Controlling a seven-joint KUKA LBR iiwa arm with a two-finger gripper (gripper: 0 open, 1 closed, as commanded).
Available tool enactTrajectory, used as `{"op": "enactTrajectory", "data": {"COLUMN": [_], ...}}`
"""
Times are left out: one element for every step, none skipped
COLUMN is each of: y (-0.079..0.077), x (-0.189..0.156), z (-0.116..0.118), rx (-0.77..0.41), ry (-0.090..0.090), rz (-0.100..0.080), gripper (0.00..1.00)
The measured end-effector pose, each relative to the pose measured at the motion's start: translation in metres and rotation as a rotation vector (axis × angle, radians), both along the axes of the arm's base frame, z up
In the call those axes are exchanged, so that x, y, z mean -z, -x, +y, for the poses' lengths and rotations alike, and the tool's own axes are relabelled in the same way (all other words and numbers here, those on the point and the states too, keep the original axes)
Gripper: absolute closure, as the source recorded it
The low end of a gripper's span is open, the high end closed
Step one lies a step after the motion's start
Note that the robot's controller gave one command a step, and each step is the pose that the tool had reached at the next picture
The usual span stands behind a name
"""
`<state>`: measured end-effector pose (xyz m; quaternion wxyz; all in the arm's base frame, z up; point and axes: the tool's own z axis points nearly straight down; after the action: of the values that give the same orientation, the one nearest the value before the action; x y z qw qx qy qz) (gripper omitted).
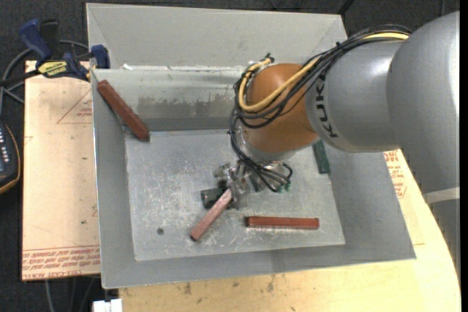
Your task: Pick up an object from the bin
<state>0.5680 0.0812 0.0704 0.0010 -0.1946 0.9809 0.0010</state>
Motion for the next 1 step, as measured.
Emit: {"op": "enactTrajectory", "data": {"y": [-0.0363], "x": [-0.1251], "z": [0.0299], "rx": [-0.383], "ry": [0.001], "rz": [-0.009], "gripper": [1.00]}}
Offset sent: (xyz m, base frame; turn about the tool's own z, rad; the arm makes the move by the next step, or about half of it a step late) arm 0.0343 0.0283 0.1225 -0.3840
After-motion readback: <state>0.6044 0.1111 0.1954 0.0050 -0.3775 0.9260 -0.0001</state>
